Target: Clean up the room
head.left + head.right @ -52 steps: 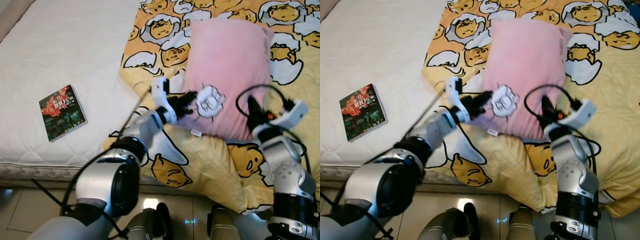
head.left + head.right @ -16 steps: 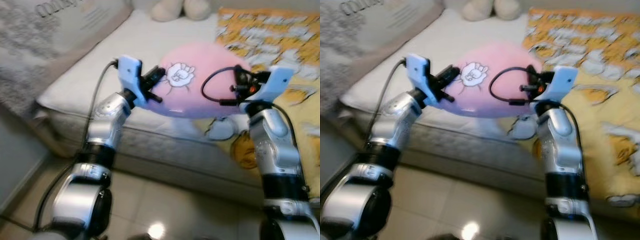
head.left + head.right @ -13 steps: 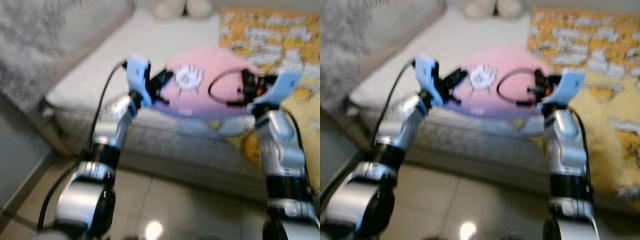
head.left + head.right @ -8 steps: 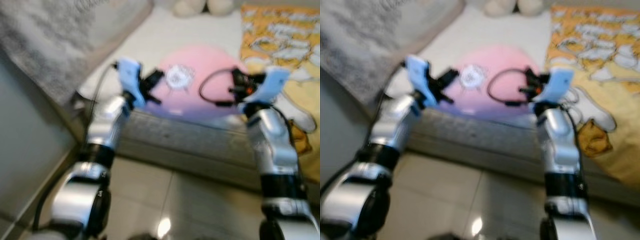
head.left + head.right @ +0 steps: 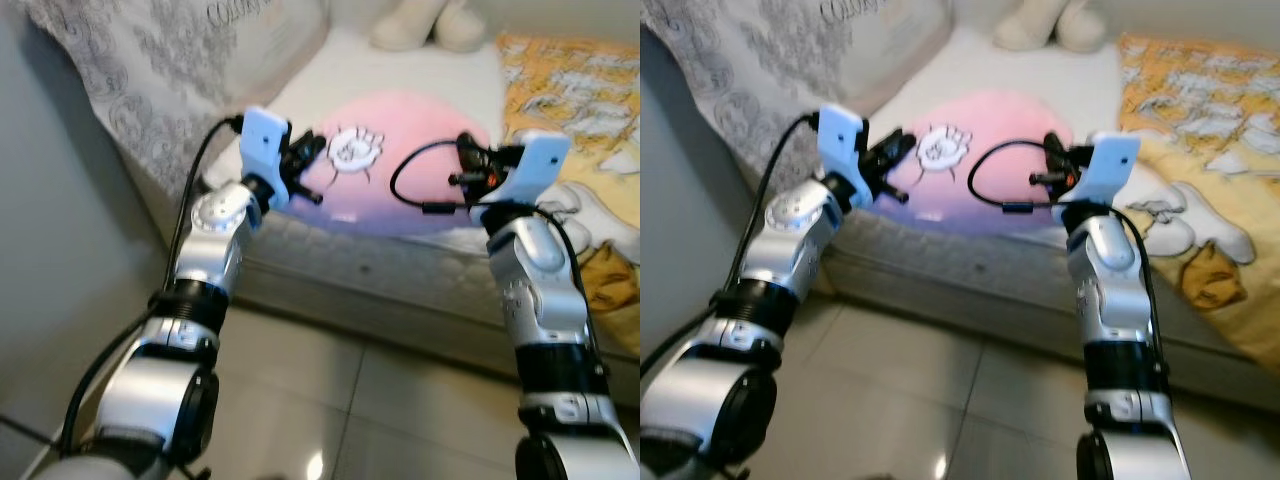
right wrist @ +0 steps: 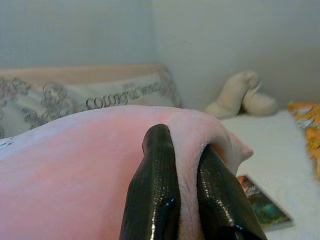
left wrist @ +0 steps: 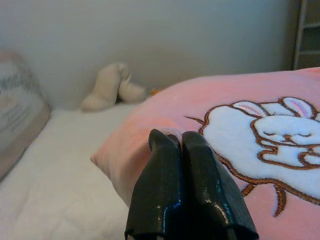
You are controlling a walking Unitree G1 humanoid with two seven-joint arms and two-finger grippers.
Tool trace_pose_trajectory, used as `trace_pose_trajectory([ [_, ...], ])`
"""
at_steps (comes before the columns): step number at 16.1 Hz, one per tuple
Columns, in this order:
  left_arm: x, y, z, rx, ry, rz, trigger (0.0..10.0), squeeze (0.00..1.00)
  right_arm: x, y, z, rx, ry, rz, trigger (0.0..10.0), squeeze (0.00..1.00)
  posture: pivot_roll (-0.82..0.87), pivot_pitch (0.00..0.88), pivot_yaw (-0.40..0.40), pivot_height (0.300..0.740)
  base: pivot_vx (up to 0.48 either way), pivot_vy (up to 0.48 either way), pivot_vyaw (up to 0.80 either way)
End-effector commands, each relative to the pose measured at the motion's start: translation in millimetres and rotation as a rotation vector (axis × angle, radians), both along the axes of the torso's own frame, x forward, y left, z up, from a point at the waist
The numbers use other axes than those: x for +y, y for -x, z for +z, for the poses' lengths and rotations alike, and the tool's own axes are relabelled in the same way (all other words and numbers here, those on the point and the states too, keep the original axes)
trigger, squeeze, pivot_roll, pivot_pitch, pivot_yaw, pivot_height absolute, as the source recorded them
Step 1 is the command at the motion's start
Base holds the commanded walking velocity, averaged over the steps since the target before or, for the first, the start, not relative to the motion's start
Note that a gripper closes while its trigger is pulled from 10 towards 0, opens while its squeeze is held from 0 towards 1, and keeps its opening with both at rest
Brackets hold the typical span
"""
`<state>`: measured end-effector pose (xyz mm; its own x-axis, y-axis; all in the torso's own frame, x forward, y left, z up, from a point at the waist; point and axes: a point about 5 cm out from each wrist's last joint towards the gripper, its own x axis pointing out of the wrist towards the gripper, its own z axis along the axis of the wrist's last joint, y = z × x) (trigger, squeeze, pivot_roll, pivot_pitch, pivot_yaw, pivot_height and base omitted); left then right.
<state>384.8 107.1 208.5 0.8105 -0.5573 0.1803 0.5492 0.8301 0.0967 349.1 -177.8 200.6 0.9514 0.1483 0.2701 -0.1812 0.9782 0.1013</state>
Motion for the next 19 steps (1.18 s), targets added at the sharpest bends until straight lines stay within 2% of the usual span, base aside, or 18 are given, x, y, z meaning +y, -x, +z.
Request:
trace_pose_trajectory([
  [1,-2.9,-2.1,10,-0.04,-0.007,0.001,0.0,0.0,-5.7,1.3,7,-0.042,0.016,-0.029,0.0,0.0,-0.04,0.0,0.072,0.74,0.48,0.0,0.0],
  [8,-0.1,-7.3,13,-0.018,0.027,0.04,0.0,0.0,-6.5,-1.8,14,-0.066,0.031,-0.026,0.0,0.0,-0.04,0.0,0.07,0.74,0.48,0.0,0.0],
  [19,8.9,-12.2,10,0.024,0.074,0.089,0.0,0.0,-4.3,-1.8,8,-0.049,0.038,-0.003,0.0,0.0,-0.04,0.0,0.063,0.74,0.472,0.0,0.0],
])
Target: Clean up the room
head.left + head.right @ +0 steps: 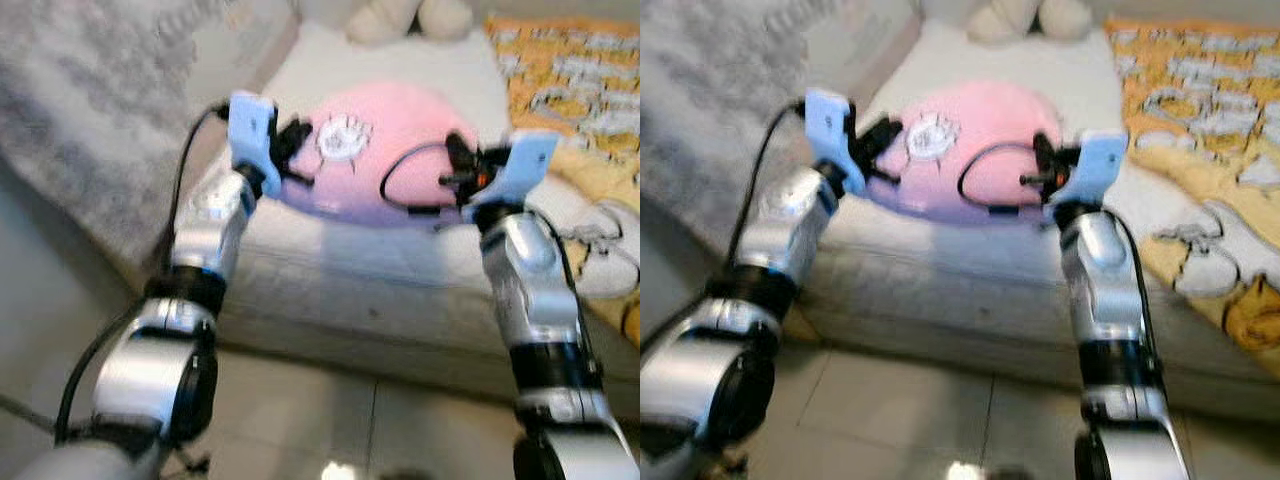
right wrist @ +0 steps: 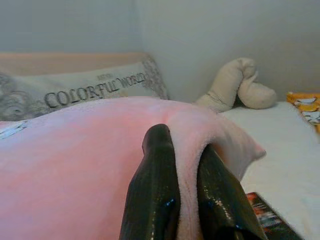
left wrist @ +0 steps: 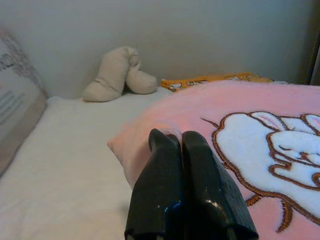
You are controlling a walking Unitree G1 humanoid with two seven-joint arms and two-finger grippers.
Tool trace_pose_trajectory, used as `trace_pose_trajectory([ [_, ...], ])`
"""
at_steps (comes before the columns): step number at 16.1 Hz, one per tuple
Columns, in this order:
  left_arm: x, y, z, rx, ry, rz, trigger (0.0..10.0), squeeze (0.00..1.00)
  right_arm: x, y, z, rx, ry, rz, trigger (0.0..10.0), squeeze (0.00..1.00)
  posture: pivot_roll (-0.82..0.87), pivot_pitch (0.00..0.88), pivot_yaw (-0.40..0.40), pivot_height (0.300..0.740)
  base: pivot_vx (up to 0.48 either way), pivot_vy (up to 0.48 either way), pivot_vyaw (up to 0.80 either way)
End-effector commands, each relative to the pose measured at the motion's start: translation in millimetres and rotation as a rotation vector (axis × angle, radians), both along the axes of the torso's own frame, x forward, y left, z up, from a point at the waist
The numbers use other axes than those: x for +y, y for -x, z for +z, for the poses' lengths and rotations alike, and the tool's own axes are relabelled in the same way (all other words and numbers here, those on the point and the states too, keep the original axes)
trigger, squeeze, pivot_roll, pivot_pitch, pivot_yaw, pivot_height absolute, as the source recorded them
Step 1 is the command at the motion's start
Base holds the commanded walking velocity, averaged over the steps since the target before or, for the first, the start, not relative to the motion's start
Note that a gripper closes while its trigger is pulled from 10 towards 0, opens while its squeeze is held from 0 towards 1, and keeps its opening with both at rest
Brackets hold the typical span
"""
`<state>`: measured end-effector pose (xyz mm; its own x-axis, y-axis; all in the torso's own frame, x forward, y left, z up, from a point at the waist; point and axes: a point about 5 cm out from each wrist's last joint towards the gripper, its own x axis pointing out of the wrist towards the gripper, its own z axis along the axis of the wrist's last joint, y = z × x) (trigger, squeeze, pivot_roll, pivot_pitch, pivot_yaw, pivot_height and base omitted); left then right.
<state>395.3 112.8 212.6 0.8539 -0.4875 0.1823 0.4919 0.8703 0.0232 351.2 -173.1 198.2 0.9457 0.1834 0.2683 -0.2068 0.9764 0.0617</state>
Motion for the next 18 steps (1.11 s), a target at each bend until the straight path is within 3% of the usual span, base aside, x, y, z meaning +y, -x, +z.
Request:
trace_pose_trajectory([
  [1,3.5,-1.7,4.9,-0.011,0.006,0.022,0.0,0.0,-9.1,0.5,9.3,-0.042,-0.002,-0.026,0.0,0.0,-0.04,0.0,0.062,0.74,0.465,0.0,0.0],
  [7,5.6,-3.5,6.2,-0.004,0.03,0.034,0.0,0.0,-8.8,0.1,7.7,-0.034,0.007,-0.018,0.0,0.0,-0.05,0.0,0.059,0.74,0.456,0.0,0.0],
  [15,6.0,-4.0,6.8,-0.006,0.031,0.033,0.0,0.0,-7.2,-1.0,4.7,-0.024,0.01,-0.006,0.0,0.0,-0.05,0.0,0.059,0.74,0.286,0.383,0.0],
  [18,4.3,-4.0,8.6,-0.017,0.031,0.019,0.0,0.0,-7.4,-0.8,3.4,-0.022,0.011,-0.008,0.0,0.0,-0.05,0.0,0.065,0.74,0.426,0.084,0.0],
])
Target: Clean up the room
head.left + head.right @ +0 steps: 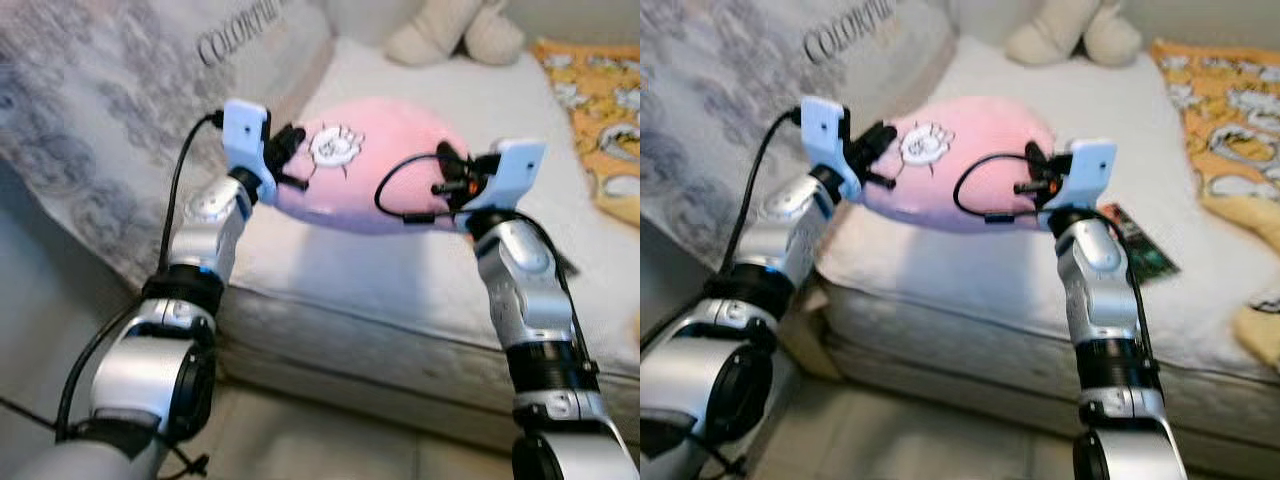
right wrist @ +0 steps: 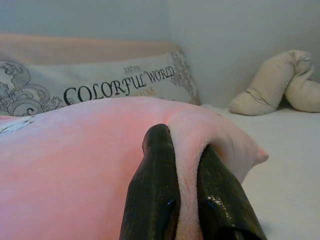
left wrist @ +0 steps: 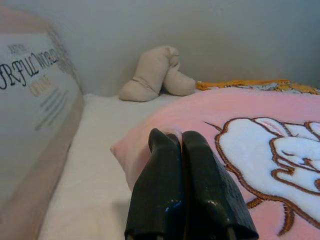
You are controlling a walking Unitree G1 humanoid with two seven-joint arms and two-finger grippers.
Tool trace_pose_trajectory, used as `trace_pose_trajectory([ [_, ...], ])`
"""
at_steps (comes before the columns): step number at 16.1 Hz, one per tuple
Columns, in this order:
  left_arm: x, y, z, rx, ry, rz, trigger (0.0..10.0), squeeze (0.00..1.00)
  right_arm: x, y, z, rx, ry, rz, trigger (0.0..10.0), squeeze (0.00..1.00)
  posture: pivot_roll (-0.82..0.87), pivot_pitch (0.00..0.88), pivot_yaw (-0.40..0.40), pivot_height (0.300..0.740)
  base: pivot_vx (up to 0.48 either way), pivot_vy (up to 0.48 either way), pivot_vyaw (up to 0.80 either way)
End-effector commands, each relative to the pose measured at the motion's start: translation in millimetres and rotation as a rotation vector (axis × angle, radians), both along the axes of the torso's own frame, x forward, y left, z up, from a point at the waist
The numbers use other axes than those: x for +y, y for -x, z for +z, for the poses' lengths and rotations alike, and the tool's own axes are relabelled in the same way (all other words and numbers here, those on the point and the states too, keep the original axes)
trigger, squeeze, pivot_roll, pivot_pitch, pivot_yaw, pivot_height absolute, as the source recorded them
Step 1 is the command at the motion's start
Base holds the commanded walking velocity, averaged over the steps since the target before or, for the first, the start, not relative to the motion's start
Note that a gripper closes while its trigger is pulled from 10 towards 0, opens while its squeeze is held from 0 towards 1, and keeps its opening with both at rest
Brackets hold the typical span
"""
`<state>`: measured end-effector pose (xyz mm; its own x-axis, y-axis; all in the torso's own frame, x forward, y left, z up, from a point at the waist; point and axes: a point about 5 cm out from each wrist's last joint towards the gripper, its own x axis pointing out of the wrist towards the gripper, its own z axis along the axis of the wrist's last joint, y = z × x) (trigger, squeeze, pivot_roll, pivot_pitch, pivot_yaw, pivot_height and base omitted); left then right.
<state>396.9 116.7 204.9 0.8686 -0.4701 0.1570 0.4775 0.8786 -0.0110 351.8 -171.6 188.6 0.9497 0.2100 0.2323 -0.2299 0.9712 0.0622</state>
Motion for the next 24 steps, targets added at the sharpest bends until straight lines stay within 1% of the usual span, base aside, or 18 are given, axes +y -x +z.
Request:
trace_pose_trajectory([
  [1,-0.6,-2.5,17,-0.056,0.006,0.001,0.0,0.0,-8.9,0.4,13,-0.059,0.004,-0.035,0.0,0.0,-0.05,0.0,0.066,0.74,0.446,0.0,0.0],
  [6,-6.7,-2.7,14,-0.05,-0.031,-0.01,0.0,0.0,-9.6,1.8,12,-0.059,0.007,-0.038,0.0,0.0,-0.05,0.0,0.071,0.74,0.474,0.0,0.0],
  [11,-5.5,-3.8,13,-0.042,-0.031,0.005,0.0,0.0,-10.9,1.5,9,-0.046,0.014,-0.039,0.0,0.0,-0.05,0.0,0.07,0.74,0.48,0.0,0.0],
  [13,-1.3,-6.1,14,-0.036,-0.039,0.03,0.0,0.0,-11.4,-5.0,8,-0.034,0.033,-0.027,0.0,0.0,-0.05,0.003,0.069,0.74,0.48,0.0,0.0],
  [14,1.4,-8.1,12,-0.019,-0.037,0.042,0.0,0.0,-8.5,-11.9,7,-0.008,0.038,-0.006,0.0,0.0,-0.05,0.016,0.068,0.74,0.48,0.0,0.0],
  [15,3.7,-10.5,11,0.004,-0.018,0.057,0.0,0.0,-2.7,-24.0,4,0.044,0.067,0.023,2.5,0.0,-0.05,0.028,0.07,0.74,0.48,0.0,0.0],
  [16,2.9,-11.0,12,0.005,-0.014,0.055,0.0,0.0,0.1,-28.8,3,0.064,0.08,0.036,10.0,0.0,-0.05,0.033,0.069,0.74,0.48,0.0,0.0],
  [17,2.1,-13.0,13,0.016,0.0,0.081,0.0,0.0,5.7,-38.0,0,0.112,0.121,0.057,10.0,0.0,-0.04,0.046,0.064,0.74,0.48,0.0,0.0],
  [18,0.7,-14.6,12,0.031,-0.004,0.11,3.2,0.0,9.1,-42.7,-3,0.145,0.165,0.069,10.0,0.0,-0.03,0.057,0.056,0.74,0.416,0.0,0.0],
  [19,-0.3,-15.2,12,0.038,-0.011,0.12,3.2,0.0,10.4,-44.0,-4,0.157,0.186,0.076,10.0,0.0,-0.03,0.062,0.054,0.74,0.416,0.0,0.0],
  [20,-6.3,-15.8,8,0.064,-0.016,0.138,10.0,0.0,13.3,-46.7,-12,0.209,0.269,0.088,10.0,0.0,-0.02,0.094,0.038,0.74,0.0,0.0,0.0],
  [22,-8.4,-16.0,4,0.077,-0.012,0.189,10.0,0.0,14.5,-45.7,-22,0.248,0.317,0.102,10.0,0.0,-0.01,0.136,0.024,0.74,0.0,0.0,0.0],
  [23,-4.5,-16.4,2,0.079,-0.007,0.238,10.0,0.0,16.5,-45.7,-27,0.264,0.326,0.109,10.0,0.0,-0.01,0.154,0.022,0.74,0.0,0.0,0.0],
  [24,-1.4,-16.8,1,0.083,-0.003,0.265,10.0,0.0,17.8,-46.0,-28,0.271,0.329,0.11,10.0,0.0,-0.01,0.156,0.022,0.74,0.0,0.0,0.0],
])
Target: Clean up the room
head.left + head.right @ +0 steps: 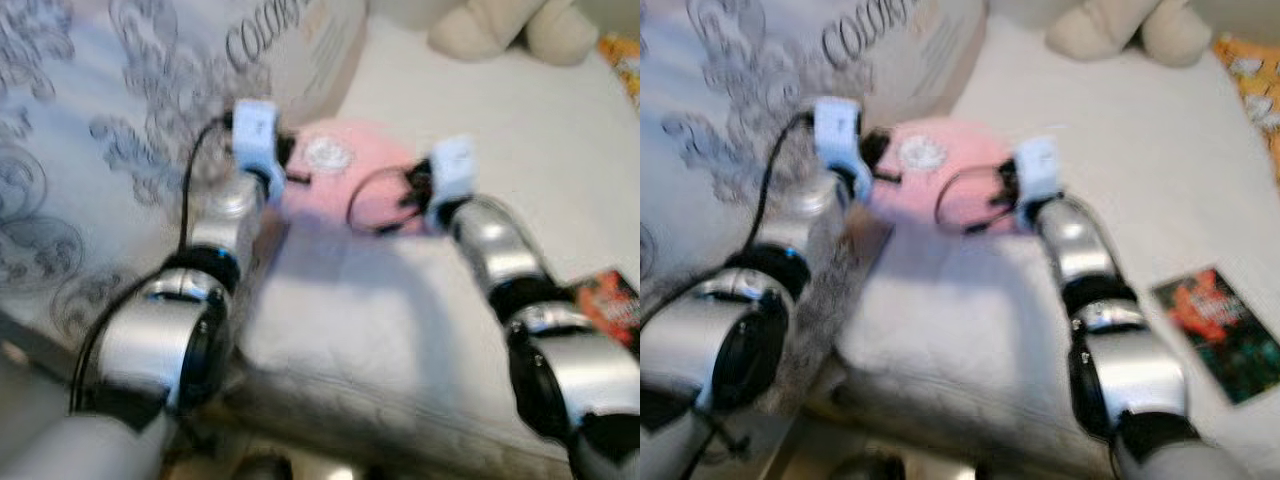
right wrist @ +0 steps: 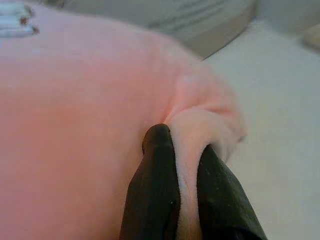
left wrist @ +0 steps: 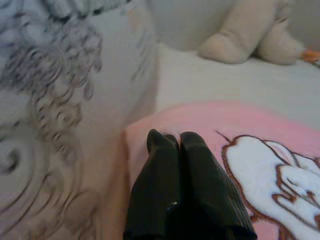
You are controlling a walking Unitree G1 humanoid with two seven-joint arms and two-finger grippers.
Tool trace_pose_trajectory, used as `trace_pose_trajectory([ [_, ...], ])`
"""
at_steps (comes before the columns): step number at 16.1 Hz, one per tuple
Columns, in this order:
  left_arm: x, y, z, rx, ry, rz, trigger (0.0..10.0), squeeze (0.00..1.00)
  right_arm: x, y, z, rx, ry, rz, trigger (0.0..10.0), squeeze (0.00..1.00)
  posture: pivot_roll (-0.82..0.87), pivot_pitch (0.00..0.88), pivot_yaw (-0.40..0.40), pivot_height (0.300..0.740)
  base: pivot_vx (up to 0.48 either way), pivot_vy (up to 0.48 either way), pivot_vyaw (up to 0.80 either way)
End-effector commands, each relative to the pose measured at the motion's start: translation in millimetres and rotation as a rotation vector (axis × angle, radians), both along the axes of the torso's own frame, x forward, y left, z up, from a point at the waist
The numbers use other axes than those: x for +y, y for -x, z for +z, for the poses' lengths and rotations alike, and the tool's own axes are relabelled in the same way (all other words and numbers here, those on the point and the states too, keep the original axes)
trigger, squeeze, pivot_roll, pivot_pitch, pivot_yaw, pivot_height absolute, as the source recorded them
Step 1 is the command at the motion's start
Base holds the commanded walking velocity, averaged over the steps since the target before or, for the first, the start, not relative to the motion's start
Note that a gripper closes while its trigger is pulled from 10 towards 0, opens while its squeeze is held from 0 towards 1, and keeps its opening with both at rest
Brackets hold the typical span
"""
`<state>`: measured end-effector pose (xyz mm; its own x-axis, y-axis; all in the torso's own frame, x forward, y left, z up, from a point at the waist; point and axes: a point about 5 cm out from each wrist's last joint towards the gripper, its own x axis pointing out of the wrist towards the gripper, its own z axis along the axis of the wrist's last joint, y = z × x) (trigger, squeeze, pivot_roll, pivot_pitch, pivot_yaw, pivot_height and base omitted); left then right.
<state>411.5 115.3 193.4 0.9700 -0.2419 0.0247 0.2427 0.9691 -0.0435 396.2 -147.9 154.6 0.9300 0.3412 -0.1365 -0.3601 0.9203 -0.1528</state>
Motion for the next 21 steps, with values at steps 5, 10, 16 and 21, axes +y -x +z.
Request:
trace_pose_trajectory([
  [5,10.3,-0.1,8,-0.096,-0.017,0.11,10.0,0.0,9.9,-6.8,18,-0.065,0.015,0.043,10.0,0.0,-0.01,0.148,0.011,0.74,0.0,0.0,0.0],
  [10,-7.1,20.1,-52,0.065,-0.036,0.067,10.0,0.0,-11.0,8.8,-24,0.06,0.069,-0.001,10.0,0.0,-0.02,0.147,0.0,0.74,0.0,0.0,0.0],
  [16,-21.3,21.4,-53,0.075,-0.048,0.03,10.0,1.0,-28.1,18.6,-44,0.132,0.03,-0.077,10.0,0.06,-0.04,0.145,0.003,0.74,0.0,0.0,0.0],
  [21,-4.0,16.1,-40,0.004,-0.143,0.025,10.0,1.0,-26.1,18.7,-44,0.128,-0.254,-0.2,10.0,1.0,-0.04,0.13,0.013,0.74,0.0,0.0,0.0],
])
